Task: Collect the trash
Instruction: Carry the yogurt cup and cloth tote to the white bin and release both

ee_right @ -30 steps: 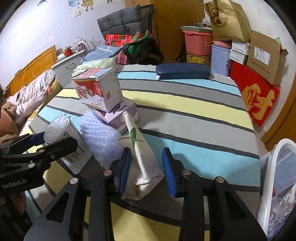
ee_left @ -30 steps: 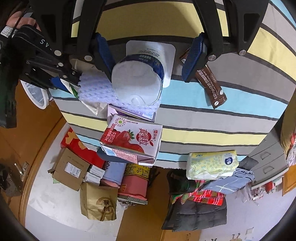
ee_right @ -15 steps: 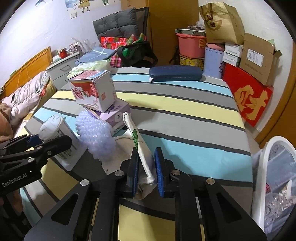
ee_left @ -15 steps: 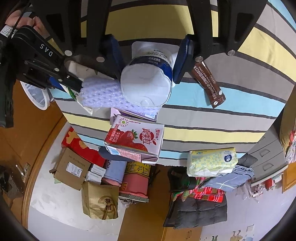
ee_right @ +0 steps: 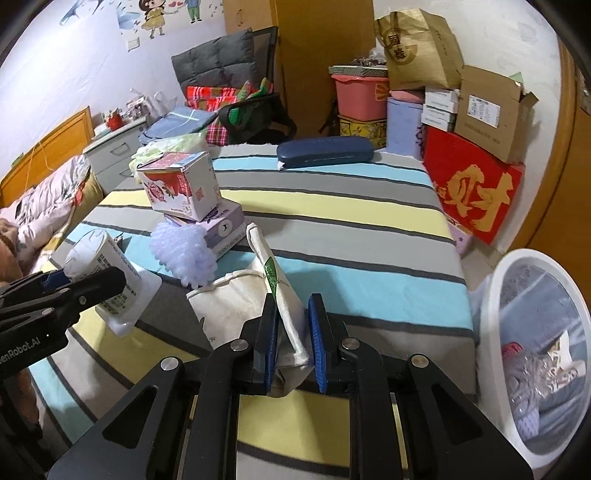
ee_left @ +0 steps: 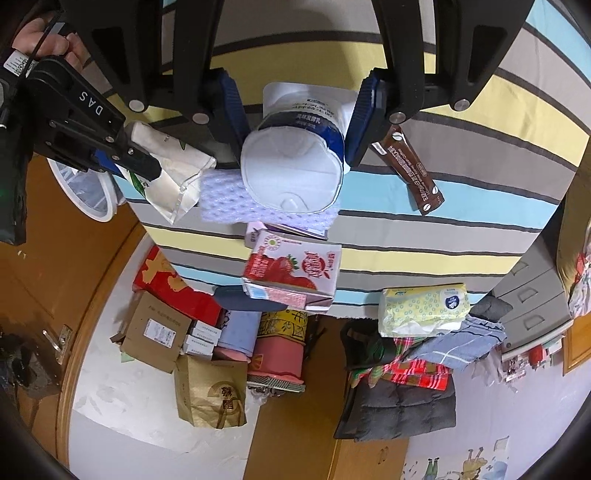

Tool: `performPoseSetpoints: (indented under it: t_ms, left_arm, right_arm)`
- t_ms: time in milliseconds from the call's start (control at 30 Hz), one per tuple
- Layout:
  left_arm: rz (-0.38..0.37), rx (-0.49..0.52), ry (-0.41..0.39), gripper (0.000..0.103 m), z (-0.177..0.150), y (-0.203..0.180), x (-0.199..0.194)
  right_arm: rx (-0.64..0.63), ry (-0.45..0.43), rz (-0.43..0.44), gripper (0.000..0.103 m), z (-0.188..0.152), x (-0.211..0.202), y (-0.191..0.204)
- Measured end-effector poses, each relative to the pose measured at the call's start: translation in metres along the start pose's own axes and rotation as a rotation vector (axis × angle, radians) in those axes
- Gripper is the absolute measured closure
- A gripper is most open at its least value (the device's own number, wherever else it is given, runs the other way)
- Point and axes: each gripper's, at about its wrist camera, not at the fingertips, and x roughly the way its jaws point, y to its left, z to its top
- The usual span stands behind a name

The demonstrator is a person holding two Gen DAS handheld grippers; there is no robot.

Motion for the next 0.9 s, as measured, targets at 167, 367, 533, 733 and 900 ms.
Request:
performPoseSetpoints:
  t_ms: [167,367,533,733,900]
  left_arm:
    - [-0.012,0.008,-0.013,0.052,-0.004,-0.009,-0.011]
    - [-0.027,0.029,-0.032,0.052,-0.006,-0.024,-0.026]
    - [-0.046,0.06,-0.042,0.052,-0.008,-0.043,-0.036]
    - [-0.081,0.102,-0.051,0.052,-0.012,-0.069,-0.045]
    - [-0.114,0.143,-0.057,0.052,-0.014,-0.096,-0.05]
  right_arm:
    - [0.033,-0.018,-0.004,0.086,-0.005,-0.01,-0.005]
    - [0.053,-0.056,-0.01,0.086,-0.008,-0.026,-0.01]
    - [0.074,-0.094,-0.023,0.086,-0.01,-0.041,-0.017]
    - [0.103,-0.131,-0.05,0.086,-0.017,-0.06,-0.029]
    - [0.136,-0.154,-0.082,0.086,-0.022,-0.073,-0.044]
